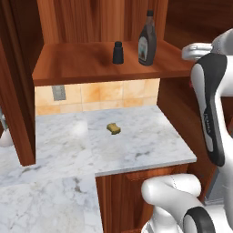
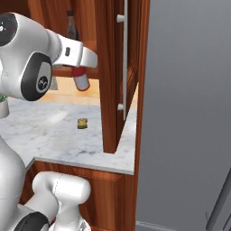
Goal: There are various items on the counter. Only move the condiments/shakers into the cabinet.
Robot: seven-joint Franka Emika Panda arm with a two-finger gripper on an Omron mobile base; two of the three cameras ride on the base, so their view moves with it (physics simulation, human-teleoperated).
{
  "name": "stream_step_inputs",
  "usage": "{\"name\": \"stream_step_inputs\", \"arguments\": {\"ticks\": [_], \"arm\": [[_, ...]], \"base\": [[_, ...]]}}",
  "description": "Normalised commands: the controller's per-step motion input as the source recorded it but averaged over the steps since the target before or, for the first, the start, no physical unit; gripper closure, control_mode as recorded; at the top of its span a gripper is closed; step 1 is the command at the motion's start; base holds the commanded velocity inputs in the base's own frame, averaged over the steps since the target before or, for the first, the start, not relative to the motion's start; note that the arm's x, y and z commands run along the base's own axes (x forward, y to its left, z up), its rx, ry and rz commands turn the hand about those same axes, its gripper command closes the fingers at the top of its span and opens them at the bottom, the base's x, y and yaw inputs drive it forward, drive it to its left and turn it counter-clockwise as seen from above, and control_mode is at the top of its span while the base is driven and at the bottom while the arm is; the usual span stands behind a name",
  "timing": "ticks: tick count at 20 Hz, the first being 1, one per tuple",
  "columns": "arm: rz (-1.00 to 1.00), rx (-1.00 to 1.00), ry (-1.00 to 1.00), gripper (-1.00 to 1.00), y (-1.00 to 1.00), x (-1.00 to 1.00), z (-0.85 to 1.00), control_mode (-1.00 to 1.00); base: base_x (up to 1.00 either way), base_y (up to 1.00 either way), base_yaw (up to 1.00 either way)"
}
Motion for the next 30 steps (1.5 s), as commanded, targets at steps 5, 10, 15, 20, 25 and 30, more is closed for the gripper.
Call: {"name": "stream_step_inputs", "arguments": {"ticks": [5, 10, 15, 20, 25, 30], "arm": [[0.00, 0.00, -0.18, 1.00, 0.00, -0.01, 0.38, -1.00], [0.00, 0.00, -0.02, 1.00, 0.00, 0.06, 0.01, -1.00], [0.00, 0.00, 0.00, 1.00, 0.00, 0.31, 0.01, -1.00], [0.00, 0.00, -0.02, 1.00, 0.00, 0.08, 0.18, -1.00], [0.00, 0.00, 0.00, 1.00, 0.00, 0.33, 0.00, -1.00], [0.00, -0.02, 0.00, 1.00, 0.00, 0.48, -0.04, -1.00]], "base": [[0.00, 0.00, 0.00], [0.00, 0.00, 0.00], [0.00, 0.00, 0.00], [0.00, 0.00, 0.00], [0.00, 0.00, 0.00], [0.00, 0.00, 0.00]]}}
